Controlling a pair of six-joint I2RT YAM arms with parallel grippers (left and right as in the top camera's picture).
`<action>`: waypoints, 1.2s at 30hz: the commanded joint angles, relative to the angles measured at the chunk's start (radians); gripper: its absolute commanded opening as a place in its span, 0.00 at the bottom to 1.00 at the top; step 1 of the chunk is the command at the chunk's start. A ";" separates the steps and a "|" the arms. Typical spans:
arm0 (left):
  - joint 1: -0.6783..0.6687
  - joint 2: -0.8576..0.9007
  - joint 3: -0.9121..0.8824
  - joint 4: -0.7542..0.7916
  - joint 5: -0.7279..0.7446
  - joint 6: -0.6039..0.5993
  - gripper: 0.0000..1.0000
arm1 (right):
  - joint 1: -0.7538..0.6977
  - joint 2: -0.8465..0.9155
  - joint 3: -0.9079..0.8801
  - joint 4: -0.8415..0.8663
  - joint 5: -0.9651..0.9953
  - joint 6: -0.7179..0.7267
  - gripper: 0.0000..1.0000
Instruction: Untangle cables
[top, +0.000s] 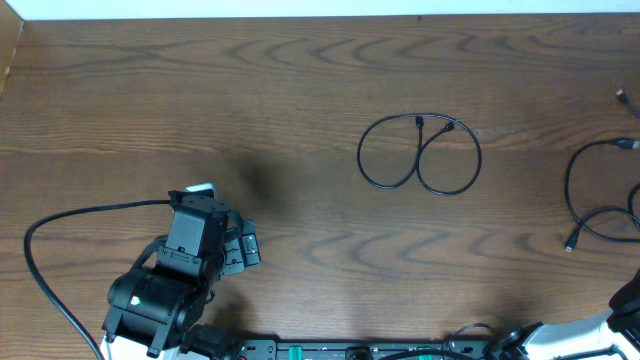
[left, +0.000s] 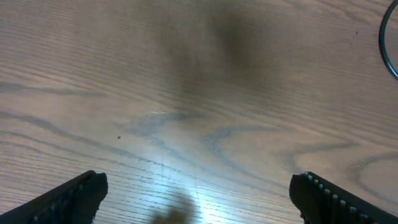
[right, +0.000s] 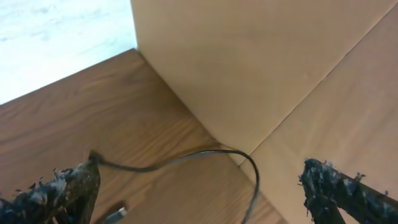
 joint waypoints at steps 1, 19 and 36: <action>0.000 0.000 0.017 -0.003 -0.009 0.006 0.98 | -0.004 0.010 -0.002 -0.021 -0.098 0.026 0.99; 0.000 0.000 0.017 -0.003 -0.009 0.006 0.98 | 0.158 0.013 -0.031 -0.349 -0.582 0.026 0.99; 0.000 0.000 0.017 -0.003 -0.009 0.006 0.98 | 0.623 0.013 -0.286 -0.312 -0.238 0.229 0.99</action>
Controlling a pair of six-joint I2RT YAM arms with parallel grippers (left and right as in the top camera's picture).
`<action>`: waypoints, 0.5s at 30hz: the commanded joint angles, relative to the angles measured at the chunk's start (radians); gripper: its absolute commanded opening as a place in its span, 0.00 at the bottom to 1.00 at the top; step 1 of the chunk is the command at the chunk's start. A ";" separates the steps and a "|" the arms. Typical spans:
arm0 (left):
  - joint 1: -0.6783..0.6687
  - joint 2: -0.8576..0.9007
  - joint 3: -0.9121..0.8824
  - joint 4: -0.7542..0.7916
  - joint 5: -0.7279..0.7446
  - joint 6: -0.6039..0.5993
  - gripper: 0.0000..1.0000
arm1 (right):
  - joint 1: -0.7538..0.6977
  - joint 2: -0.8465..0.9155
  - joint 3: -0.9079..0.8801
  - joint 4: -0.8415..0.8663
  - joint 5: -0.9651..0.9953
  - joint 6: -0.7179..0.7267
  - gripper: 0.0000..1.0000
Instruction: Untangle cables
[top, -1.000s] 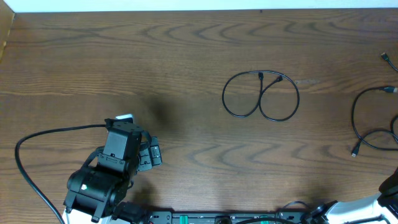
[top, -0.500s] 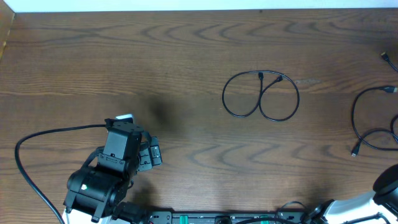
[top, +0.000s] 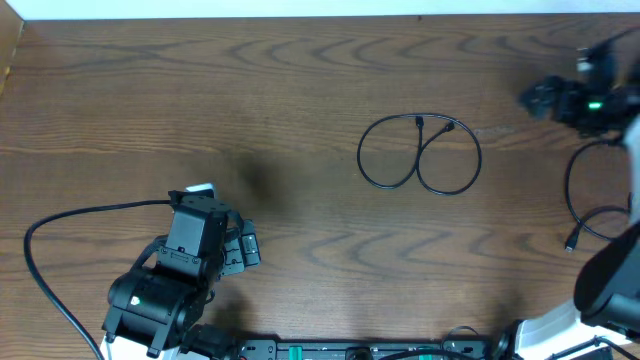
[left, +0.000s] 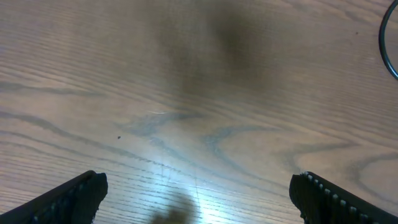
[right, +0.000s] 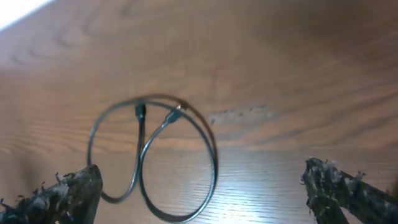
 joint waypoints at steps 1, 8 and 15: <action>0.000 0.000 0.017 -0.003 -0.009 0.006 0.98 | 0.101 0.012 -0.034 0.023 0.153 0.121 0.99; 0.000 0.000 0.017 -0.003 -0.009 0.006 0.98 | 0.308 0.015 -0.037 0.063 0.294 0.355 0.99; 0.000 0.000 0.017 -0.003 -0.009 0.006 0.98 | 0.428 0.084 -0.029 0.047 0.305 0.454 0.98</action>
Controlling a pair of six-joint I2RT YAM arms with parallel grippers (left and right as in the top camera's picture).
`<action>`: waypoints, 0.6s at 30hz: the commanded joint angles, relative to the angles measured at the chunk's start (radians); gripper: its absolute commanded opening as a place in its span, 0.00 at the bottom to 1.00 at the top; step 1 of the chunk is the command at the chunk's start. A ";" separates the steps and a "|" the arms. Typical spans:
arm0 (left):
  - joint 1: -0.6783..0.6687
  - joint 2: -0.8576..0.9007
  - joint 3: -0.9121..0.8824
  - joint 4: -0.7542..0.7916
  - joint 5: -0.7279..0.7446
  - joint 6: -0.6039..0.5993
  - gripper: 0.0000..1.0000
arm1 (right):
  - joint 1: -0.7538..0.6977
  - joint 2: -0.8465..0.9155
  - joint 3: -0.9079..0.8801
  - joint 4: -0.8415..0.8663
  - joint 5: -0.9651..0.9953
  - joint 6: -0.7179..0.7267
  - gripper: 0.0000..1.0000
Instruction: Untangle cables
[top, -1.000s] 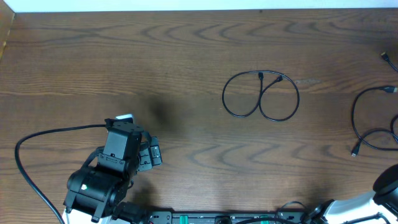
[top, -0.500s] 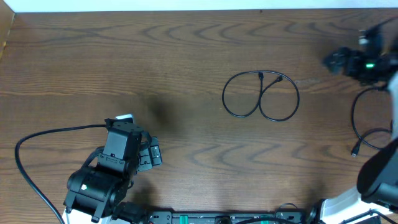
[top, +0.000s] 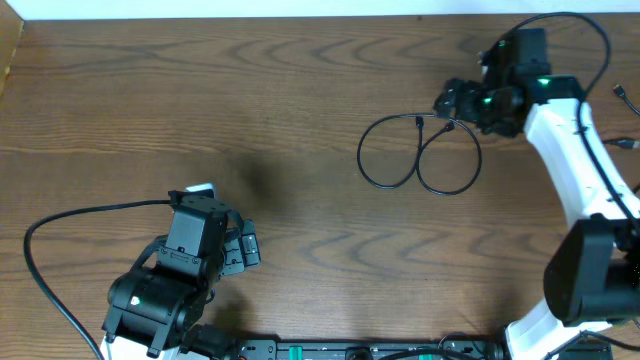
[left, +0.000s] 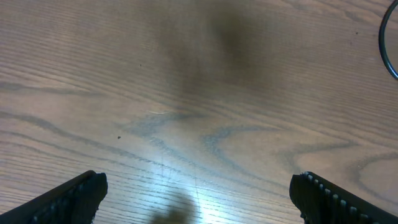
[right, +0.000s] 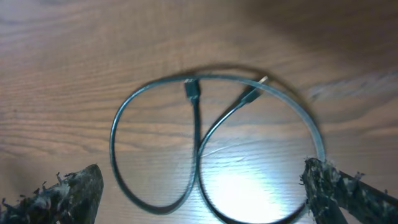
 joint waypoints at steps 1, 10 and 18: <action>0.000 0.000 0.017 -0.003 -0.009 0.006 0.98 | 0.034 0.069 0.006 -0.014 0.029 0.098 0.97; 0.000 0.000 0.017 -0.003 -0.009 0.006 0.98 | 0.104 0.265 0.037 -0.071 0.027 0.117 0.84; 0.000 0.000 0.017 -0.003 -0.009 0.006 0.98 | 0.171 0.294 0.037 -0.053 0.153 0.145 0.81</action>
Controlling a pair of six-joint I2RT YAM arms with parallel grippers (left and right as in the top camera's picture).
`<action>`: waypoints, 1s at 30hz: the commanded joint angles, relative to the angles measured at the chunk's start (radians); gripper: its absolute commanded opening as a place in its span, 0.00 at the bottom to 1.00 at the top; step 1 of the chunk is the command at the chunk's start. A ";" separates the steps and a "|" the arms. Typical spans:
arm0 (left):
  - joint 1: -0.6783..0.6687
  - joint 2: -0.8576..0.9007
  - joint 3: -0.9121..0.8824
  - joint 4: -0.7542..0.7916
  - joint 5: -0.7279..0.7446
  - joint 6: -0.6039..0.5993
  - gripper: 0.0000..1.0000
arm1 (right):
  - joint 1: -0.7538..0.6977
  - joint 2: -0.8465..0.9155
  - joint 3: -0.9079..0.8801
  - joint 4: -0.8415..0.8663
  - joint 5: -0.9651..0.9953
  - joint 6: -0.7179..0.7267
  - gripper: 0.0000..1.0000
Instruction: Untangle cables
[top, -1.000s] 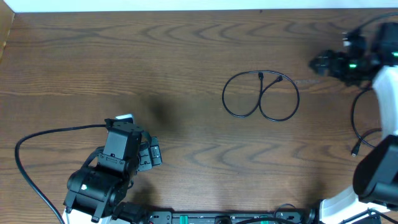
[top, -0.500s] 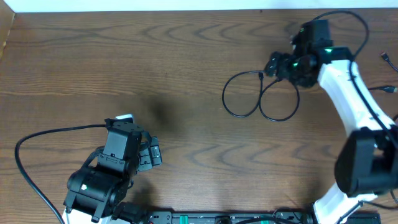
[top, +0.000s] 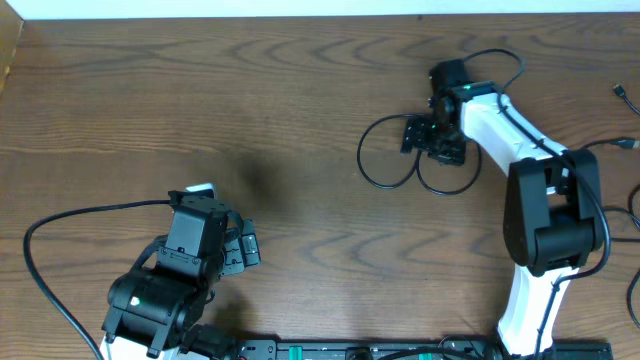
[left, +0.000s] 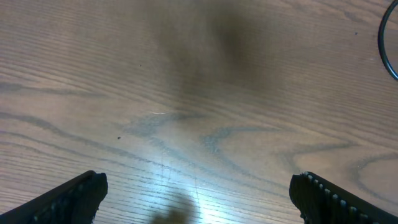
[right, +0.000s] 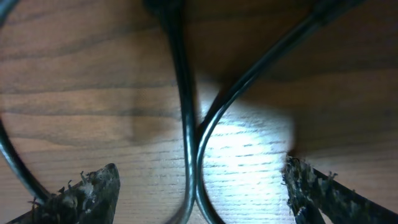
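A thin black cable (top: 385, 172) lies in a figure-eight loop right of the table's middle, both plug ends at its top. My right gripper (top: 432, 137) hangs low over the place where the two loops meet. In the right wrist view the two strands (right: 191, 134) run side by side between its wide-open fingers (right: 87, 194), and the gripper (right: 199, 198) touches neither strand. My left gripper (top: 243, 250) rests at the near left. In its wrist view it is open (left: 198, 200) over bare wood, with only an arc of the cable (left: 387, 53) at the right edge.
More black cables (top: 600, 147) lie at the table's far right edge, with a loose plug (top: 620, 93) above them. The left arm's own lead (top: 45, 240) curves along the near left. The table's back edge meets a white strip (top: 300, 8).
My right gripper has moved from the loop's upper right, by the plug ends, to low over the crossing of the strands. The cable and left arm have not moved.
My right arm was at the near right corner, its camera facing a cardboard wall. Then it was at the far right, then beside the loop's plug ends, and now over the crossing. It stayed open throughout. The cable kept its shape and my left arm stayed still.
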 joint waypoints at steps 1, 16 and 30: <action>0.000 0.000 0.017 -0.003 -0.009 0.006 0.98 | 0.024 0.010 0.015 0.002 0.080 0.028 0.80; 0.000 0.000 0.017 -0.003 -0.009 0.006 0.98 | 0.055 0.017 0.015 -0.038 0.212 0.006 0.55; 0.000 0.000 0.017 -0.003 -0.009 0.006 0.98 | 0.068 0.041 0.015 -0.037 0.277 -0.003 0.01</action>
